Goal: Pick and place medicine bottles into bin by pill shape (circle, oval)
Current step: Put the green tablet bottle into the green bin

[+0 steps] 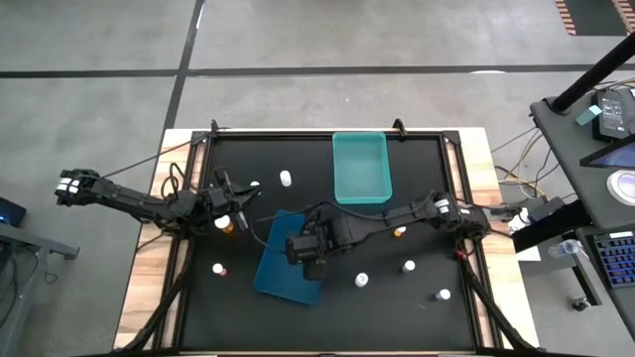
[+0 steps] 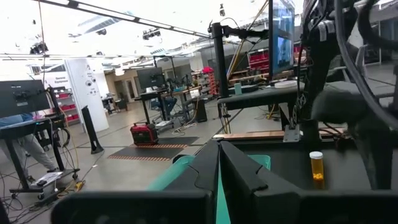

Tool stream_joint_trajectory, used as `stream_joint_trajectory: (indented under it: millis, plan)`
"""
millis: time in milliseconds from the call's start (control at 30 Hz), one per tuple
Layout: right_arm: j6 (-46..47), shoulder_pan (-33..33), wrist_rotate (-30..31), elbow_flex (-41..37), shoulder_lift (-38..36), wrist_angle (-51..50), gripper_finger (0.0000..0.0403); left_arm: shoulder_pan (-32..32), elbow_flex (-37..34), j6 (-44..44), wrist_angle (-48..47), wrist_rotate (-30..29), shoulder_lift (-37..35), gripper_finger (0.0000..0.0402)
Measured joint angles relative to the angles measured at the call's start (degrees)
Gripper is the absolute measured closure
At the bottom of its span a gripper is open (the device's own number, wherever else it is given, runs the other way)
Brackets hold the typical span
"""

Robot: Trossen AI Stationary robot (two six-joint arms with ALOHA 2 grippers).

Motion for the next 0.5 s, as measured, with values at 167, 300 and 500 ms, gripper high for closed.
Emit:
stream_joint_trajectory:
  millis: [167, 300, 500]
  plan:
    - [-1.94, 0.79, 0.05, -4.88, -0.85, 2.76, 0.0160, 0.00, 0.00, -0.05, 0.06, 0.00, 0.01, 0.0402]
    - [-4.12, 1.20, -0.05, -12.45, -4.85, 8.56, 0.0166, 0.00, 0.00, -0.13, 0.04, 0.01, 0.04, 0.0402]
    - [-6.60, 1.08, 0.23, -31.60, -17.18, 24.28, 0.0168, 0.00, 0.00, -4.00, -0.24, 0.02, 0.26, 0.0402]
